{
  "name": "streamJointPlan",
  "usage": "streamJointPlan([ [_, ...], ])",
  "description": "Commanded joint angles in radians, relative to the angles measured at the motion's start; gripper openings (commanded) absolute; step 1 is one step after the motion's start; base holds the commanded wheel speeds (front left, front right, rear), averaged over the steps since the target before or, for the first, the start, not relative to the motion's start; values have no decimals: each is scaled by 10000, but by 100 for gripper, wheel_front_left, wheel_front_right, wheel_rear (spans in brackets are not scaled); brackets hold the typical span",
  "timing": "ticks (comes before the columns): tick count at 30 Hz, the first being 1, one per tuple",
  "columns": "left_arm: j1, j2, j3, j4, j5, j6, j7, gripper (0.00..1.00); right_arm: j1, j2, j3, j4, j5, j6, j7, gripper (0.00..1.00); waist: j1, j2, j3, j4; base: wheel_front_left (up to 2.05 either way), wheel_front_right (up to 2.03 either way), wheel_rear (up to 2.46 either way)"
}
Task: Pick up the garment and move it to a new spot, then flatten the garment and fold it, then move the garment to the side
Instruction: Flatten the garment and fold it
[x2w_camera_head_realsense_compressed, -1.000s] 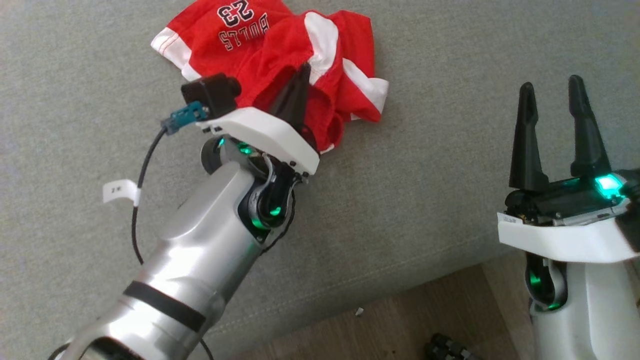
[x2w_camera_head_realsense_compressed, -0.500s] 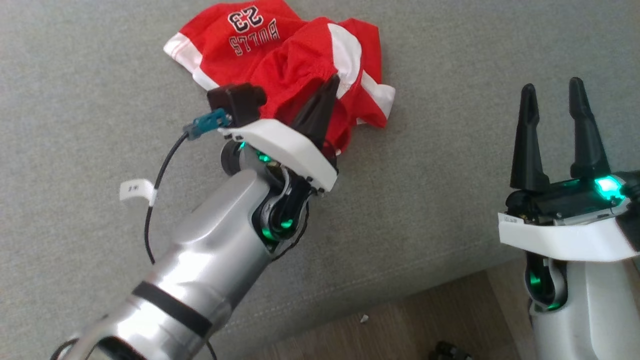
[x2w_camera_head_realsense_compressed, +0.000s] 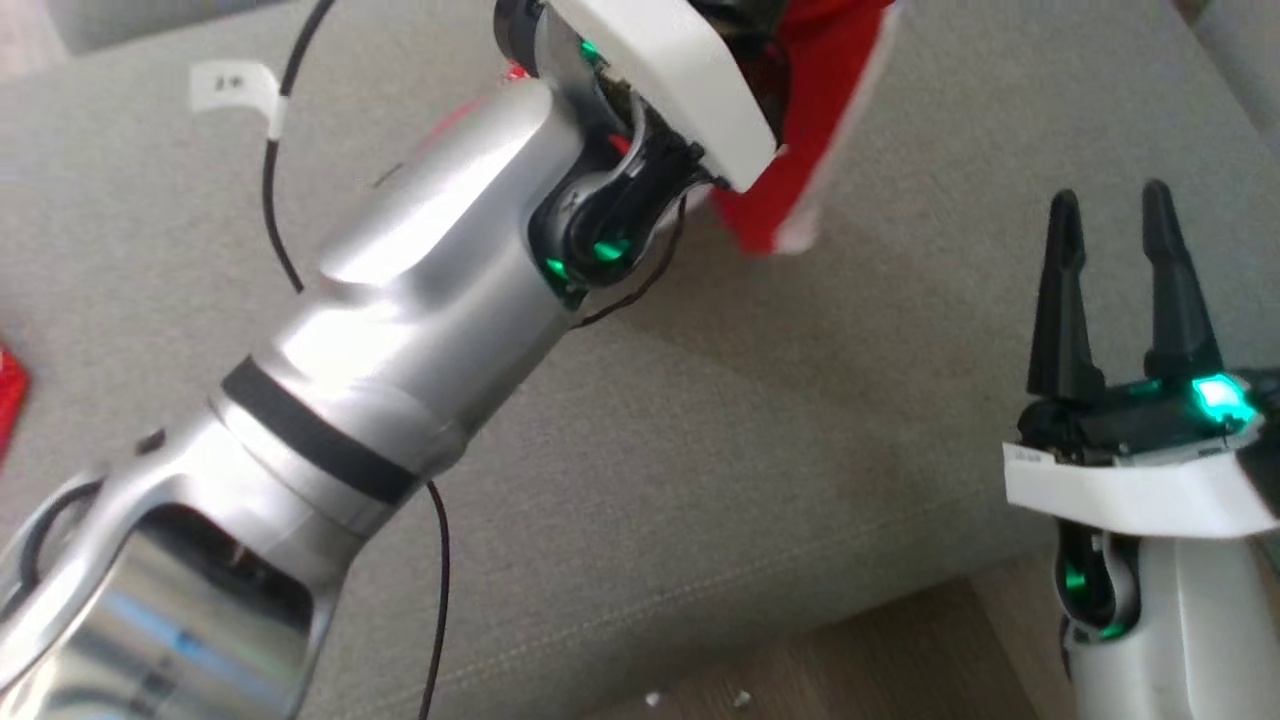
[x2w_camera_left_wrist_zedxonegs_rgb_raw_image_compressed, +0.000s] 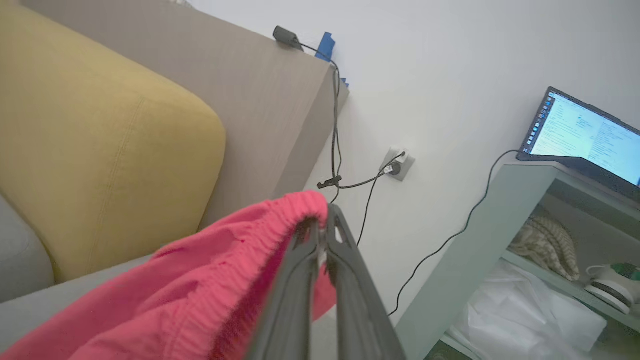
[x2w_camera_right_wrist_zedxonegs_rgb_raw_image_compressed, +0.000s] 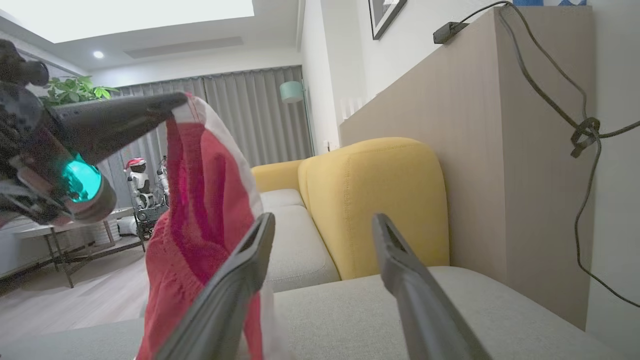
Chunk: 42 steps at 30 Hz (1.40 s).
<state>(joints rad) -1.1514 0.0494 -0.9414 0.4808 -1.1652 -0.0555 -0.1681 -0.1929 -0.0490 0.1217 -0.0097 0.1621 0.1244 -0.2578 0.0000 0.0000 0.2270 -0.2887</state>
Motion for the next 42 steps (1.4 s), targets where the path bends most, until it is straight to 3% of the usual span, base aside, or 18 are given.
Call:
streamJointPlan([
  [1,-145,696,230,-500,-37,-19,238,0,192,-12,119,-325,-135,63,-40,100,0,0,-422,377,0,0,0],
  [9,2615,2892,133,-1595,-635,588,582,0,738,-12,257,152,-201,63,-40,100,0,0,-489,1208,0,0,0],
  [13,4210,3932,135,-2005,-788,933,202,0,855,-12,497,1064,-25,63,-40,100,0,0,-381,1735,0,0,0],
  [16,4903,4334,48,-2076,-688,994,-108,0,714,-12,598,2004,313,63,-40,100,0,0,-297,2126,0,0,0],
  [22,5318,4473,14,-1862,-267,962,-579,0,-581,-30,453,4480,313,63,120,100,0,0,-57,2666,0,0,0],
  [33,5053,3976,-72,-1505,268,693,-784,0,-4456,-1073,152,7979,-493,63,3003,100,0,0,657,3101,0,0,0],
  [42,4832,3719,-90,-1123,448,464,-831,0,-5556,-1344,1697,9137,-833,63,4038,100,0,0,885,3200,0,0,0],
])
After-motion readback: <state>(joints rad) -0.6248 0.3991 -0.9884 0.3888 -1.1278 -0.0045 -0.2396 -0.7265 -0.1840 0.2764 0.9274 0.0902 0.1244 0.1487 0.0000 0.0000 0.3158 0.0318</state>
